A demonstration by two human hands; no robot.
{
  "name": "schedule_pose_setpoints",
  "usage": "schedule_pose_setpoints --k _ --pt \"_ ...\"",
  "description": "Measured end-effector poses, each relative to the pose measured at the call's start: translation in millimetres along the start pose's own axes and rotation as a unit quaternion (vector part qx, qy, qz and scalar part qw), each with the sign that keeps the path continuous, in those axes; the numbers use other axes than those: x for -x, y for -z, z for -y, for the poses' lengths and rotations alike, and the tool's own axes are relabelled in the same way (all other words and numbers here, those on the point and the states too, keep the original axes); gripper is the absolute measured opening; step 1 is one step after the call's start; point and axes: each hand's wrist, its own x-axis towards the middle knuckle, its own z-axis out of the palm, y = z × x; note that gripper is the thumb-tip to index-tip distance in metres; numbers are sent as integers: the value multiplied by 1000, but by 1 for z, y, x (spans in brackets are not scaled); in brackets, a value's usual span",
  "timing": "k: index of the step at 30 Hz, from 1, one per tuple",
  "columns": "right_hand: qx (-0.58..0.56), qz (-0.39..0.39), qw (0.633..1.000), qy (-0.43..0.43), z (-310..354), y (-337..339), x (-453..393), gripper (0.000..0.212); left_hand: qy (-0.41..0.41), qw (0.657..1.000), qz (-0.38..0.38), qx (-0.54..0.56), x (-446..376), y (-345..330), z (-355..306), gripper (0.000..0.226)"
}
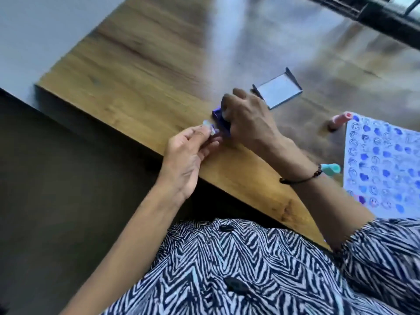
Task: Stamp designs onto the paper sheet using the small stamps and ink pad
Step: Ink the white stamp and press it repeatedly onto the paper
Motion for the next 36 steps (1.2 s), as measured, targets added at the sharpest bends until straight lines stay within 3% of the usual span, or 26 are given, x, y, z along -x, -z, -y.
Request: schedule_pose_setpoints --k 3,7,10,12,17,21,24,27,29,32,34,36 --pt "-1 24 1000 7 -2 3 -5 10 -8 1000 -15 3 -5 1 -2 17" --pt "-4 1 1000 5 -4 10 -4 9 -8 1000 -6 11 -12 3 -4 17" --pt "48 46 998 2 3 4 2 12 -9 1000 -12 -10 -13 4 -2 15" --pt "5 60 998 -34 -1 13 -3 14 -10 1000 -6 -22 -11 3 -1 16" --pt "-161 -104 971 -144 -17 62 5 13 -26 998 36 -55 -2 -11 -1 14" --pt "-258 -213 905 -261 -63 106 66 11 -36 967 222 -121 21 -57 9 8" --pt "-260 -263 852 -371 -100 119 144 13 -21 900 368 -235 44 -99 35 18" --pt "-239 -300 790 -478 -124 117 217 12 -42 794 498 -346 61 -139 70 21" --pt "-235 -288 774 -513 -130 109 246 10 -113 720 539 -423 66 -162 90 19" --pt "-188 -261 782 -534 -135 101 261 8 -200 600 570 -524 69 -187 123 22" --pt "-117 -245 806 -526 -139 96 262 10 -249 515 578 -582 68 -192 141 27" --pt "-34 -224 833 -504 -145 95 262 12 -294 468 578 -601 66 -193 155 27"
